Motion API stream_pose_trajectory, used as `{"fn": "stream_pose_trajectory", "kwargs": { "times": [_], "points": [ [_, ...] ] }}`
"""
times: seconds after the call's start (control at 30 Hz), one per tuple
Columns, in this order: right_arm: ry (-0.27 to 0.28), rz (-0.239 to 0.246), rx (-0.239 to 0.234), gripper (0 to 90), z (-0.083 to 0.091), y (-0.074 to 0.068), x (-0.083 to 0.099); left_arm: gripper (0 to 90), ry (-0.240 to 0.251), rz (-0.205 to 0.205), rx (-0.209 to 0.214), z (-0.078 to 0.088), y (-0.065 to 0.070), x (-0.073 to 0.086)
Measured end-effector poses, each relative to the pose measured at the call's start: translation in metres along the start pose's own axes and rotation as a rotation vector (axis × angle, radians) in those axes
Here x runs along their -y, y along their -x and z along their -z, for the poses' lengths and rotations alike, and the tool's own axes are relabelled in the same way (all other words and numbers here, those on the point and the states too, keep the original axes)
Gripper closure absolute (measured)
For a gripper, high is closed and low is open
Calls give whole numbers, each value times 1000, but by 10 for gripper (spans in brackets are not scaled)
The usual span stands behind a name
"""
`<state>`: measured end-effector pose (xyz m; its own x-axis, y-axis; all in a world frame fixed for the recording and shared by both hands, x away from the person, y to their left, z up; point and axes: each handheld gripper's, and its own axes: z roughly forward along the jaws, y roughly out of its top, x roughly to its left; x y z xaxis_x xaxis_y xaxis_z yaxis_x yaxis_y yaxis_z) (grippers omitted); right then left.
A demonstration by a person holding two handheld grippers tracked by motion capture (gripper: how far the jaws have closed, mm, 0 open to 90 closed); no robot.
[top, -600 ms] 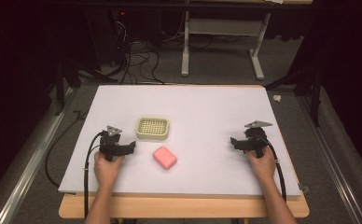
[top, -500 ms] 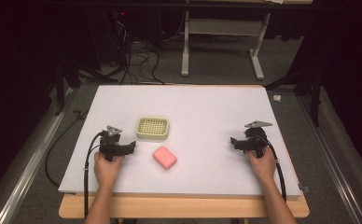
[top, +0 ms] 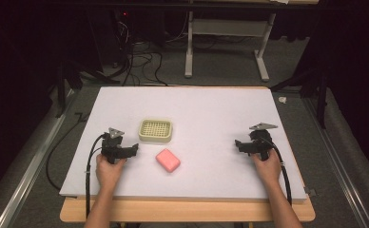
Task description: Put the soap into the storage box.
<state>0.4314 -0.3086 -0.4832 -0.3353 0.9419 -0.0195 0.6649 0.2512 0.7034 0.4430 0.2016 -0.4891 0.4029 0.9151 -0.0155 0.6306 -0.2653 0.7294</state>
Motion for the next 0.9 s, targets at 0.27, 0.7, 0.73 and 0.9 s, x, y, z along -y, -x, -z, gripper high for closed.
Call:
{"fn": "stream_pose_trajectory", "kwargs": {
  "times": [0.27,0.7,0.73,0.9],
  "points": [
    [0,0,1,150,0,0,0,154,-3,-1,0,0,0,0],
    [1,0,2,150,0,0,0,143,-7,2,2,2,3,-2],
    [1,1,2,150,0,0,0,143,-4,3,6,3,4,-3],
    [3,0,2,149,0,0,0,137,16,-11,17,11,8,-5]
  ]
}}
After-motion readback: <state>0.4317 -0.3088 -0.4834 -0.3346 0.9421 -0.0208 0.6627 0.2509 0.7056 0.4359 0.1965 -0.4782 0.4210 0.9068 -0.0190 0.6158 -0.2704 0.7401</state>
